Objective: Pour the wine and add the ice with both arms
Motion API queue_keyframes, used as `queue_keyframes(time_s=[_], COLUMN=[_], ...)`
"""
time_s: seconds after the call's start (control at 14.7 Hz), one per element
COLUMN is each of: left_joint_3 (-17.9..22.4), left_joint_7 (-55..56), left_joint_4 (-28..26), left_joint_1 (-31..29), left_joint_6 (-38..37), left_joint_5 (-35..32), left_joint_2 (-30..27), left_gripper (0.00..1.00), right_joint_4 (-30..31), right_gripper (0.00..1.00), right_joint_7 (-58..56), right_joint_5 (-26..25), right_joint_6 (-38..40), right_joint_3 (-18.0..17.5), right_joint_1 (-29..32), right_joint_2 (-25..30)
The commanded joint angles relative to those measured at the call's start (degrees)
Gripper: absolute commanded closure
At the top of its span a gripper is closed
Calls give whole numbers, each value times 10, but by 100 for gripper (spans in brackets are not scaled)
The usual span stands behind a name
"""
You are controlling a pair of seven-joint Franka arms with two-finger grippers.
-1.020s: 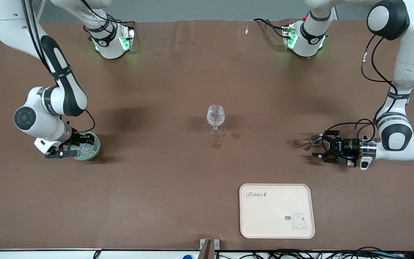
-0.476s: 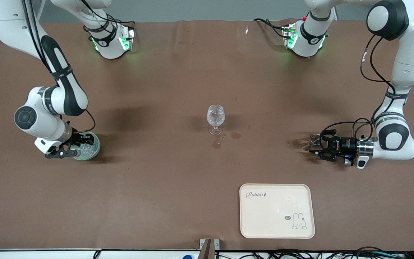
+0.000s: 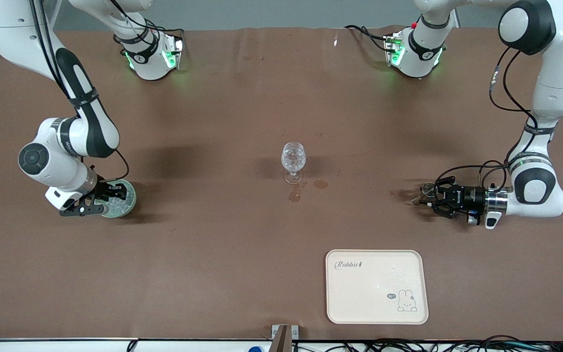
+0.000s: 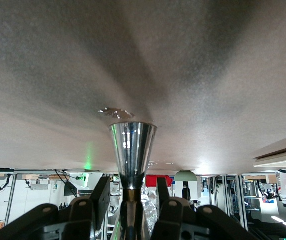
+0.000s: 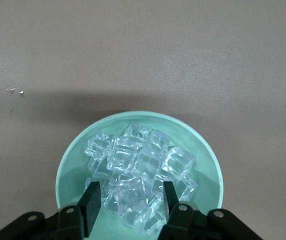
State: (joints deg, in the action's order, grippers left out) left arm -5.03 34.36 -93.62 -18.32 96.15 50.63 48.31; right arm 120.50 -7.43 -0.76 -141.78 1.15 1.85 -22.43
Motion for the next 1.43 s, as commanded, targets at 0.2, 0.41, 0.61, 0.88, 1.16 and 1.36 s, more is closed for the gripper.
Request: queue_keyframes(time_s=[0.2, 0.41, 0.61, 0.88, 1.16, 1.36], left_joint_3=[-3, -21, -69, -70, -71, -70], left_joint_7=[1, 0, 25, 134, 185, 241], left_joint_4=[2, 4, 5, 24, 21, 19], left_joint_1=[6, 7, 21, 84, 140, 183], left_joint_6=[-3, -3, -1, 18, 55, 91], left_joint_5=[10, 10, 8, 6, 9, 7], left_joint_2=[-4, -11, -39, -81, -109, -128], left_gripper=[99, 99, 100, 100, 100, 100], right_joint_4=[9, 8, 8, 5, -39, -137], right_gripper=[45, 51, 70, 96, 97, 97], right_joint_7=[-9, -9, -9, -7, -3, -4], right_joint_5=[4, 3, 4, 4, 4, 0], right_joint_6=[-4, -3, -4, 6, 102, 253], right_joint_3=[-4, -4, -4, -4, -4, -4], right_joint_1=[7, 7, 7, 6, 6, 5], right_joint_2=[3, -2, -2, 8, 76, 113])
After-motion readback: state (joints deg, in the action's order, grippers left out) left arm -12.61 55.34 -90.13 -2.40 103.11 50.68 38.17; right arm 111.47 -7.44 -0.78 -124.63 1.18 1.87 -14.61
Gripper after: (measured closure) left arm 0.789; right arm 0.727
